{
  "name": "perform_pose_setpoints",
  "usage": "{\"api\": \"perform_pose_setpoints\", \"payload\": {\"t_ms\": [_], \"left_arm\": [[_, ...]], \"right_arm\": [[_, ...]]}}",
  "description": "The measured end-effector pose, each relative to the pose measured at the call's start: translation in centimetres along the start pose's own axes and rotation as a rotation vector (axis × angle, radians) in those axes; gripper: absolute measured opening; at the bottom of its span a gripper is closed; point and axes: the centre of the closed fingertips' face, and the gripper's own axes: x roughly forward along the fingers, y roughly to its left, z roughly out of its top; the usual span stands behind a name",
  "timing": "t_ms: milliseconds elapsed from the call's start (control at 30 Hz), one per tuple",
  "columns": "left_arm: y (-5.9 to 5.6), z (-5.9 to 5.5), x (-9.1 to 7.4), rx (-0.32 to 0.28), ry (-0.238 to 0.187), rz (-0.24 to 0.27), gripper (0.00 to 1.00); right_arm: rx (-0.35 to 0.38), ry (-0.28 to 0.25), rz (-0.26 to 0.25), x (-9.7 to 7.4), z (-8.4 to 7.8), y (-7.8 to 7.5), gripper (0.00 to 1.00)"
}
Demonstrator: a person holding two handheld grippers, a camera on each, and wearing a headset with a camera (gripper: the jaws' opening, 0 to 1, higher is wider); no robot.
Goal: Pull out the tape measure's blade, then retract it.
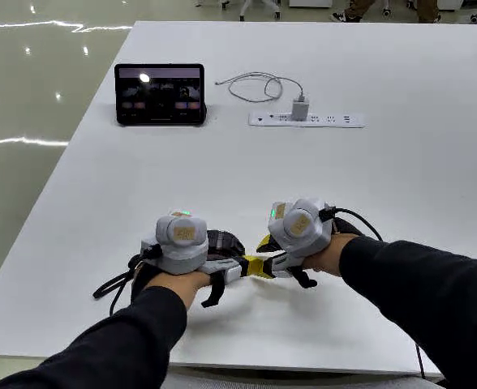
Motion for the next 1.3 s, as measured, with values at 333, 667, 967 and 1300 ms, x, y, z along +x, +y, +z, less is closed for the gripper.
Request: {"api": "perform_pose_setpoints", "payload": {"t_ms": [333,667,967,1300], "left_arm": [[0.6,-0.2,-1.2,0.029,0.064,-0.073,1.0],[1.1,-0.5,-3.3,0.139,0.075,-0.169,1.0],[3.3,-1.0,-6.1,0.131,0.076,-0.183,1.0],[6.2,-1.2,-9.3,0.146,0.072,-0.161,1.0]], "right_arm": [[0.056,-0.046,-0.047,-2.2,-0.9,-0.1,0.31],[0.103,-0.081,-0.098,-5.9,-2.7,-0.5,0.37],[0.204,-0.125,-0.17,-9.9,-5.2,-0.9,0.47],[0.234,-0.137,-0.229,-13.5,-8.3,-0.4,0.53]]}}
